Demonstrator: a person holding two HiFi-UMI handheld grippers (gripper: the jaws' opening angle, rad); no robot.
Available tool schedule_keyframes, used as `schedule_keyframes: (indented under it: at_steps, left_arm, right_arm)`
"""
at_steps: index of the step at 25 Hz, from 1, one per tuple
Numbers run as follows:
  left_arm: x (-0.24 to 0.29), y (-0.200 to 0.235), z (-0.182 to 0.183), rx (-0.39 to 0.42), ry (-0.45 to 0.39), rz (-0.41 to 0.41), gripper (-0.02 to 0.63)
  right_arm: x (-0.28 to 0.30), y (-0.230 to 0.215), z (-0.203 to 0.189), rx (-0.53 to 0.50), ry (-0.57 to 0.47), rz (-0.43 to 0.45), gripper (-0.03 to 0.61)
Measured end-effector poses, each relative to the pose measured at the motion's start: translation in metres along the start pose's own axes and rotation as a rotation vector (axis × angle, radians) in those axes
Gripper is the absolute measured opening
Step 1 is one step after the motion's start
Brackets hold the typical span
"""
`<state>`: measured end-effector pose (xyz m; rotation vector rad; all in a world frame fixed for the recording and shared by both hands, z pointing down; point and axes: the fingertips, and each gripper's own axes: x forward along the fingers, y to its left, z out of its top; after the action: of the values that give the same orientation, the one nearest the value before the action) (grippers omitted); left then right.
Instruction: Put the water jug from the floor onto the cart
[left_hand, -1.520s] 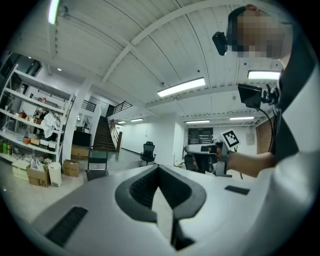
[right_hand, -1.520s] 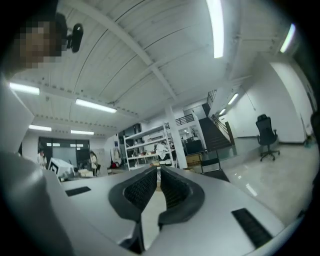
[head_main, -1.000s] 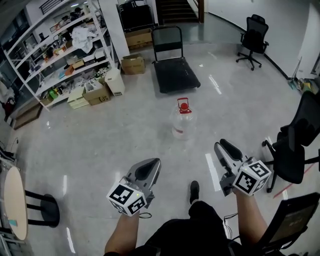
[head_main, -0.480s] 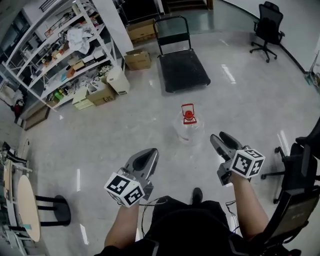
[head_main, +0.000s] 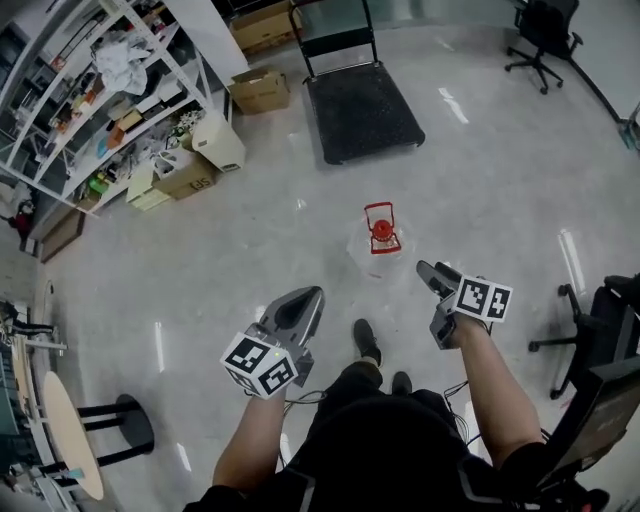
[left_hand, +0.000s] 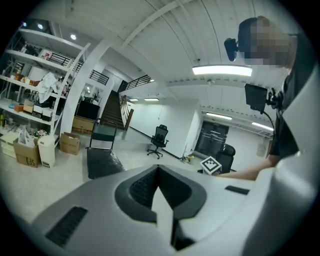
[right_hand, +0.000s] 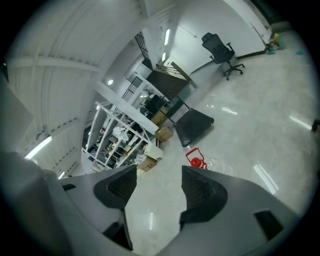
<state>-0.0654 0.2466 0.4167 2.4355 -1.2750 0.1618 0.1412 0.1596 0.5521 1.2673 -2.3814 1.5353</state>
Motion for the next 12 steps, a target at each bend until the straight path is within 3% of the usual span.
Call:
schedule_keyframes:
  at_steps: [3,7,12]
  left_arm:
    - [0.037,0.046,-0.012,-0.007,0.026,-0.032,-0.009]
    - [0.090,0.107,-0.054,-0.146,0.066,-0.042,-0.009]
    - [0.140,0.150,-0.109,-0.226,0.231,-0.042,-0.009]
  right_arm:
    - [0.046,-0.029,-0.001,0.079,0.022,-0.073,0.262]
    - [0.106,-0.072,-0.007,0.202,0.034,-0.135,0.262]
    - [0.162,-0.124,-0.029,0.294,0.102,-0.239,0.262]
